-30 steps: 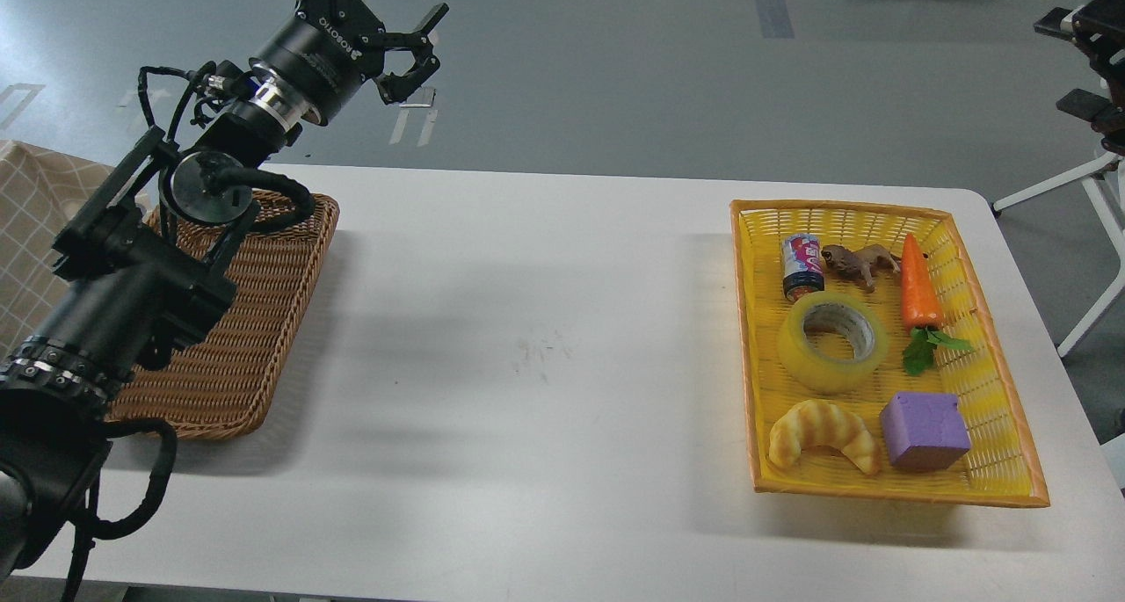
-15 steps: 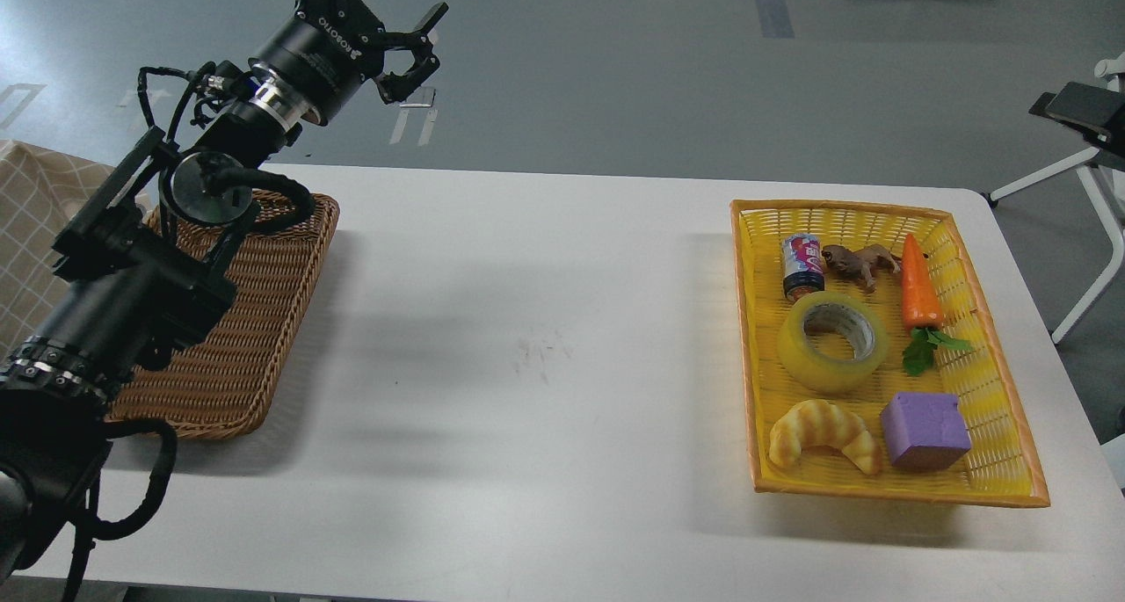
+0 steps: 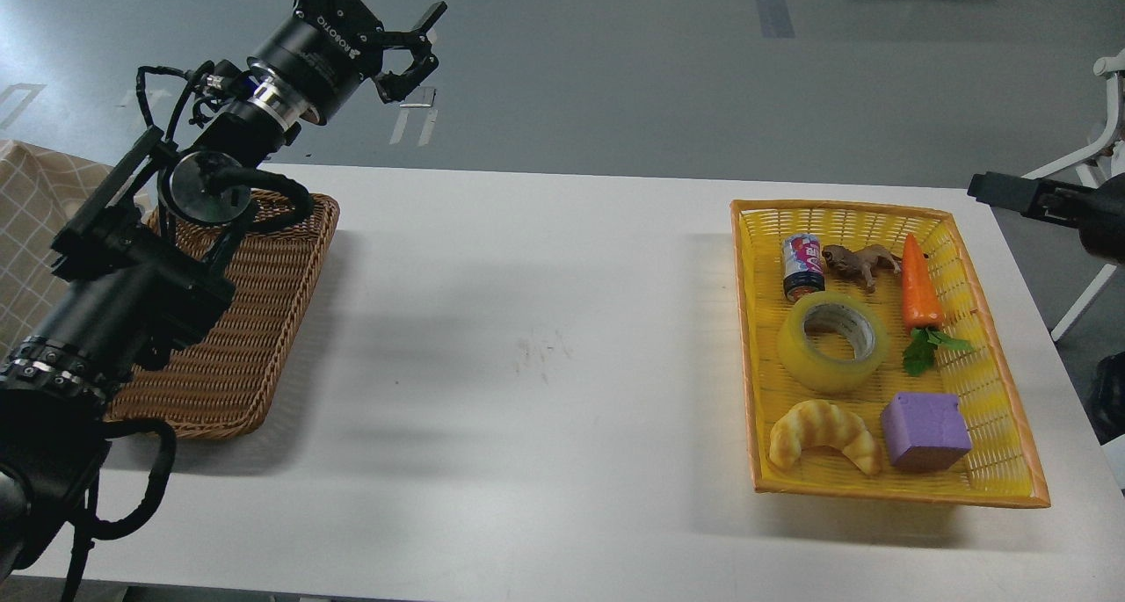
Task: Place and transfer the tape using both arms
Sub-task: 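Move the right gripper down toward the yellow tray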
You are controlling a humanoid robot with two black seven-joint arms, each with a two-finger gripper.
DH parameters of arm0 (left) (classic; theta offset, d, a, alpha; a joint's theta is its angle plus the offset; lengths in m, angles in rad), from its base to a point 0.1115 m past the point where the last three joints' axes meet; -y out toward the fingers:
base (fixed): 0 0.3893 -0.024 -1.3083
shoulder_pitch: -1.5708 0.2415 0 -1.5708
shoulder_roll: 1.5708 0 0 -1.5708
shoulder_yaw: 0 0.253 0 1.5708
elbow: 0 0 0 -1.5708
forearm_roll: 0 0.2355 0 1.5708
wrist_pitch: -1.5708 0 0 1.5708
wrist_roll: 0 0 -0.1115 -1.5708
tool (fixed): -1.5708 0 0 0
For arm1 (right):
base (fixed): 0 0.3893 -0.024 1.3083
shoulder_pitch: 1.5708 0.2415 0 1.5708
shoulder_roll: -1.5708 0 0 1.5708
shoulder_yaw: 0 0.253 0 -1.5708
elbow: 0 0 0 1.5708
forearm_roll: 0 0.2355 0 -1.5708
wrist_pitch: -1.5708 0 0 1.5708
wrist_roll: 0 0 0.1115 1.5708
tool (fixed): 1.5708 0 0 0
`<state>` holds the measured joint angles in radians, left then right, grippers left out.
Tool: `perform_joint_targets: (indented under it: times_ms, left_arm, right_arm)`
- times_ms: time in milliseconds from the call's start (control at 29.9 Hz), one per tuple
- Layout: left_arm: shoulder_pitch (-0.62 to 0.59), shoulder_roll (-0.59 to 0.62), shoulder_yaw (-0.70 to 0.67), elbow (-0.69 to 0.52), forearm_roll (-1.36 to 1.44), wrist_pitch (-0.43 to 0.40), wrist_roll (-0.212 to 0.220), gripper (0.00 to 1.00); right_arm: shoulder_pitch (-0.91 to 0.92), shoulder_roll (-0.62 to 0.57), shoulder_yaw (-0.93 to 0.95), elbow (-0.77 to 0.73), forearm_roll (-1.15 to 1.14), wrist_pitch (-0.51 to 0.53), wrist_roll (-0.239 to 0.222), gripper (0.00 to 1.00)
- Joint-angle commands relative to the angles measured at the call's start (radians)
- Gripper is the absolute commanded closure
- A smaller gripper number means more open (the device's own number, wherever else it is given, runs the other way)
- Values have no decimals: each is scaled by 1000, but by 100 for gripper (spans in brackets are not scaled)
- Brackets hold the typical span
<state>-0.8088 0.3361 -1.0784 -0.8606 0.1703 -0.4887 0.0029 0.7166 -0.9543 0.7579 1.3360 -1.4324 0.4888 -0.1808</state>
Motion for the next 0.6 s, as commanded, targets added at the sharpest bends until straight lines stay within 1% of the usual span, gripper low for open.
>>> perform_joint_targets:
  times_ms: [0, 134, 200, 301, 468, 568]
  left_arm:
    - [2, 0, 2, 0, 0, 0, 2, 2]
    - [-1, 1, 2, 0, 0, 0, 2, 2]
    - [-1, 1, 2, 0, 0, 0, 2, 2]
    - [-1, 3, 0, 0, 0, 0, 0, 2]
    - [-1, 1, 0, 0, 0, 0, 0, 2]
    - [-3, 1, 0, 0, 0, 0, 0, 2]
  right_arm:
    - [-2, -8, -37, 18, -3, 0, 0, 0]
    - [-2, -8, -74, 25, -22, 0, -2, 0]
    - [-2, -5, -92, 25, -68, 0, -2, 0]
    - [-3, 3, -101, 25, -117, 0, -2, 1]
    - [-26, 3, -101, 26, -134, 0, -3, 2]
    - [-43, 31, -101, 23, -175, 0, -5, 2]
